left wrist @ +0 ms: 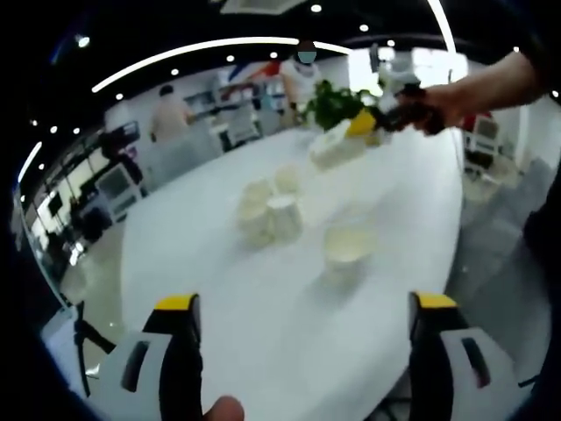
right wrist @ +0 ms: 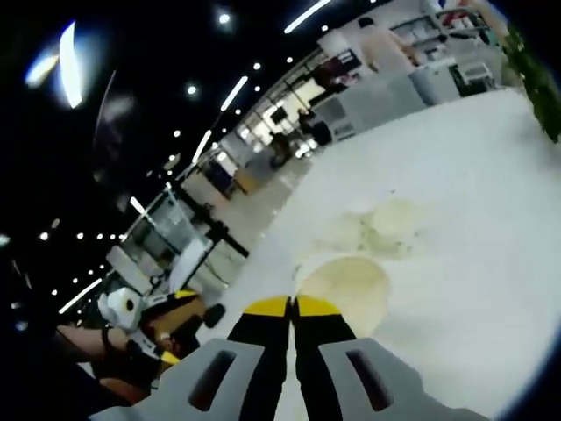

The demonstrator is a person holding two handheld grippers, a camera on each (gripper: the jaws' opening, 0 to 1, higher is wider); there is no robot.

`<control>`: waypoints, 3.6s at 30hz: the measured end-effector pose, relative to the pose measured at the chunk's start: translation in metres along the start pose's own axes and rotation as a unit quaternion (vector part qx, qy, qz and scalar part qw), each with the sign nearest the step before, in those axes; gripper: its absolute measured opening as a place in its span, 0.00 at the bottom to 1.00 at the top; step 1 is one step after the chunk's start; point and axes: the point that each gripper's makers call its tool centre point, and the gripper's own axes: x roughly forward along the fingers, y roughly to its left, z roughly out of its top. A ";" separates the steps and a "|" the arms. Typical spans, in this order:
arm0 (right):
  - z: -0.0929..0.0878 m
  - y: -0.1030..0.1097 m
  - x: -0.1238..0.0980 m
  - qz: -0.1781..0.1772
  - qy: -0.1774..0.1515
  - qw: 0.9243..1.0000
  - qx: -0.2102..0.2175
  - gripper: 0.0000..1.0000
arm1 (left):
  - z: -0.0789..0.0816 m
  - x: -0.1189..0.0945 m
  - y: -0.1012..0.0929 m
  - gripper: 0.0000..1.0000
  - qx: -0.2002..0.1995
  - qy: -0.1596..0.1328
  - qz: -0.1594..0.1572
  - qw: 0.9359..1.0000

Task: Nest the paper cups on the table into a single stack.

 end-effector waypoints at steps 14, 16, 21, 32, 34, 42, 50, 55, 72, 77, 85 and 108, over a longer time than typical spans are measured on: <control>-0.006 0.056 -0.009 0.049 0.058 0.988 -0.132 0.00 | -0.011 0.000 -0.007 0.99 -0.009 0.010 -0.005 1.000; -0.007 0.060 -0.010 0.050 0.069 0.983 -0.161 0.00 | -0.013 -0.001 -0.008 0.99 -0.010 0.012 -0.005 1.000; -0.009 0.075 -0.009 0.055 0.100 0.967 -0.229 0.00 | -0.018 -0.001 -0.010 0.99 -0.010 0.016 -0.005 1.000; 0.021 0.129 -0.013 0.087 0.134 0.912 -0.377 0.00 | -0.020 -0.004 -0.004 0.99 -0.021 0.010 0.001 1.000; 0.025 0.138 -0.011 0.097 0.141 0.900 -0.400 0.00 | -0.021 -0.004 -0.004 0.99 -0.024 0.009 0.002 1.000; 0.036 0.144 -0.009 0.085 0.192 0.854 -0.476 0.00 | -0.026 -0.002 -0.003 0.99 -0.024 0.011 0.007 1.000; 0.026 0.155 -0.013 0.108 0.251 0.813 -0.515 0.00 | -0.031 -0.001 -0.004 0.99 -0.031 0.012 0.008 0.999; 0.002 0.140 -0.007 0.097 0.294 0.759 -0.573 0.00 | -0.034 0.001 -0.006 0.99 -0.036 0.013 0.006 0.999; -0.063 0.120 0.019 0.121 0.379 0.658 -0.639 0.00 | -0.044 0.006 -0.012 0.99 -0.047 0.016 -0.002 0.999; -0.077 0.105 0.028 0.109 0.402 0.650 -0.635 0.00 | -0.046 0.005 -0.012 0.99 -0.050 0.015 -0.003 0.999; -0.102 0.082 0.035 0.110 0.424 0.629 -0.642 0.00 | -0.051 0.003 -0.011 0.99 -0.053 0.019 -0.001 0.998; -0.144 0.056 0.058 0.118 0.473 0.578 -0.654 0.00 | -0.054 0.002 -0.012 0.99 -0.058 0.019 -0.004 0.998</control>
